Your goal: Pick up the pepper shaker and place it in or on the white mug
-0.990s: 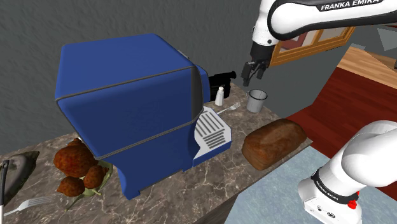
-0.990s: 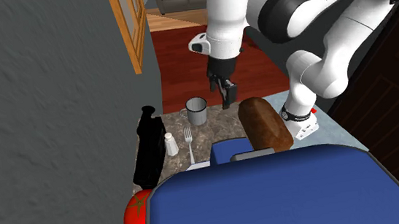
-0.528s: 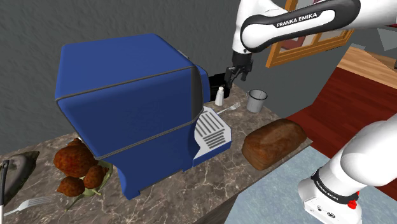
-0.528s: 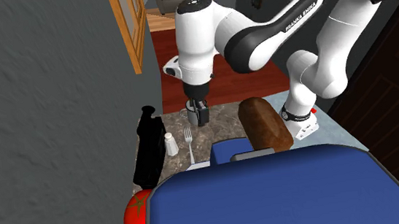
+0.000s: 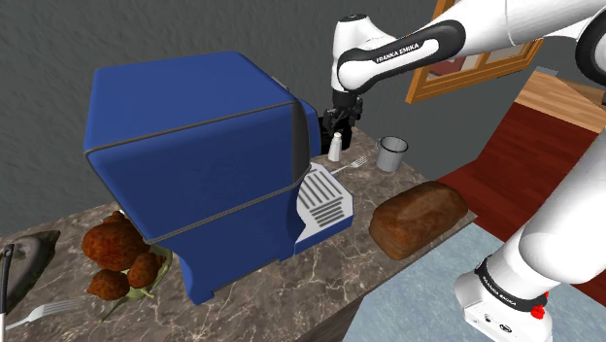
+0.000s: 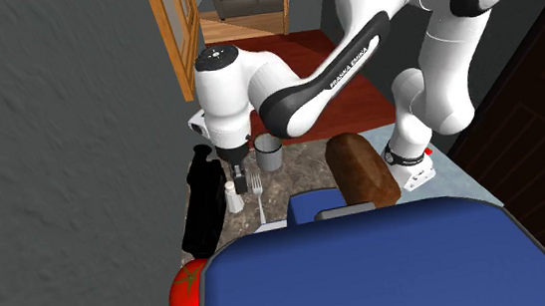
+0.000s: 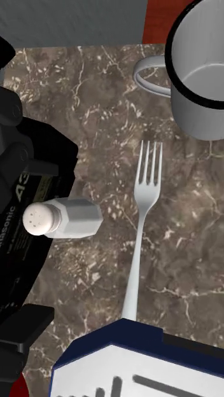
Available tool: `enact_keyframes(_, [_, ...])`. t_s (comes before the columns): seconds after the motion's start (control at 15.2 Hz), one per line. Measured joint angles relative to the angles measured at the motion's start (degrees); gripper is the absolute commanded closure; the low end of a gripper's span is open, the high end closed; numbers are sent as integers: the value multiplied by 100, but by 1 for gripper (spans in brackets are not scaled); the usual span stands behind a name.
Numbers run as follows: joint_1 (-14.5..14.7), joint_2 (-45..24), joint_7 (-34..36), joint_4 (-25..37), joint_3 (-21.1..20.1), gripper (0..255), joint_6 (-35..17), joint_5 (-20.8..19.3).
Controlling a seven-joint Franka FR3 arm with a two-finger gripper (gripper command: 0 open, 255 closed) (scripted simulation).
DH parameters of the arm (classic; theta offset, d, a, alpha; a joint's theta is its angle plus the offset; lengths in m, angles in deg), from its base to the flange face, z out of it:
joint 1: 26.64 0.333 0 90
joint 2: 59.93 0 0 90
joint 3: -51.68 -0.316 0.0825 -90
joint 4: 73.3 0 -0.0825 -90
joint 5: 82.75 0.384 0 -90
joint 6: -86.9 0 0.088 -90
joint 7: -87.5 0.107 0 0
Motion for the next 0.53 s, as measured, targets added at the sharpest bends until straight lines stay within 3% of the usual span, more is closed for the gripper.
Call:
enact_keyframes(0.2, [9, -555, 133, 452, 47, 0, -85, -171])
enact_keyframes(0.53, [-1, -791, 191, 364, 83, 0, -406, -252])
